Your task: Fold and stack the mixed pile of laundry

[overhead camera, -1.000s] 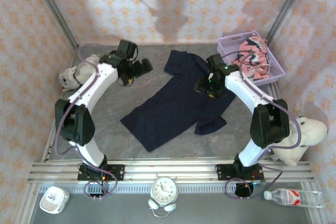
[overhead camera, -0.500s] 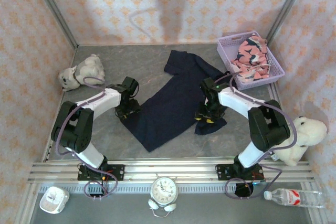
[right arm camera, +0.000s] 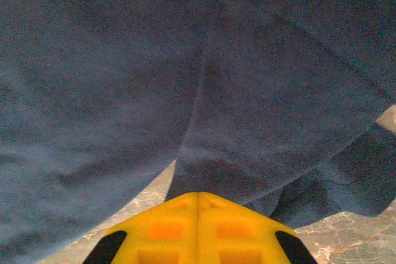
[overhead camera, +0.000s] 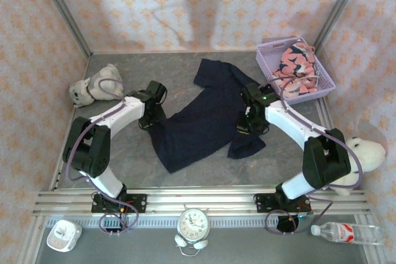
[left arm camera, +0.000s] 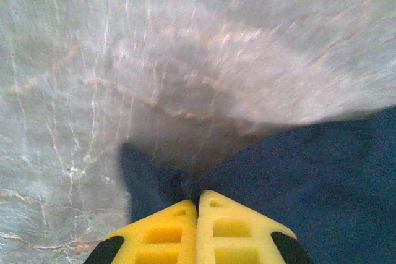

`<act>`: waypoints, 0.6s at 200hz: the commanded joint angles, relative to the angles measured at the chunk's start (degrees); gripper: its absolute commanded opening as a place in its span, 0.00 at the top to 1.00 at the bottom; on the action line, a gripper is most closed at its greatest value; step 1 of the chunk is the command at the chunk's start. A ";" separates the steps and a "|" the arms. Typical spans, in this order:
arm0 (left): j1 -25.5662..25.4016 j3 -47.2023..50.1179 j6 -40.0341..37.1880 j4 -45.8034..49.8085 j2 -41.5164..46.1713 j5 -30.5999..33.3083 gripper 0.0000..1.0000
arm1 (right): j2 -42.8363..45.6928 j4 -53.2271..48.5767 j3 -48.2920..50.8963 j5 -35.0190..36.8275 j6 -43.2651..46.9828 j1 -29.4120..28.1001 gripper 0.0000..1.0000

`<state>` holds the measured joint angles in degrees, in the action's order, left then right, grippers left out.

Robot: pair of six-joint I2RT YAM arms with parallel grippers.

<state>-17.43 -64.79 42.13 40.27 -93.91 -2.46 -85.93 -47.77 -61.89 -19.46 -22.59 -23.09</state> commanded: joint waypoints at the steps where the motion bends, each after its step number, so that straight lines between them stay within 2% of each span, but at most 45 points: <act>1: 1.47 -4.58 -1.27 3.06 2.92 2.95 1.00 | -0.74 -1.83 -1.04 -1.57 2.87 -2.40 0.76; 13: 1.77 -6.25 -1.24 2.76 2.96 2.93 1.00 | -1.61 -1.07 -0.71 -1.80 3.33 -4.75 0.53; 25: 1.90 -7.85 -1.27 2.83 2.48 3.06 1.00 | -2.81 -0.20 -0.36 -2.20 3.60 -7.10 0.44; 42: 1.96 -9.27 -1.31 3.19 1.26 2.64 1.00 | -5.32 1.17 -0.14 -1.72 3.88 -9.95 0.40; 91: 2.05 -7.00 0.92 1.49 1.50 0.95 1.00 | -15.23 1.15 -4.76 3.33 4.94 -15.50 0.38; 98: 2.05 -6.66 1.14 1.40 1.77 0.95 1.00 | -16.60 -0.05 -5.67 5.09 4.85 -15.83 0.41; 103: 2.18 -6.39 1.31 1.24 2.00 0.99 1.00 | -17.39 -0.88 -6.01 6.56 4.50 -15.89 0.47; 120: 2.62 -5.79 1.92 0.77 2.88 0.99 1.00 | -18.19 -3.06 -6.07 10.90 3.35 -15.76 0.81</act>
<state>-15.68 -71.96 42.41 40.86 -92.38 -2.33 -103.11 -46.63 -66.28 -16.91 -18.44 -38.87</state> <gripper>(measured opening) 0.040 0.387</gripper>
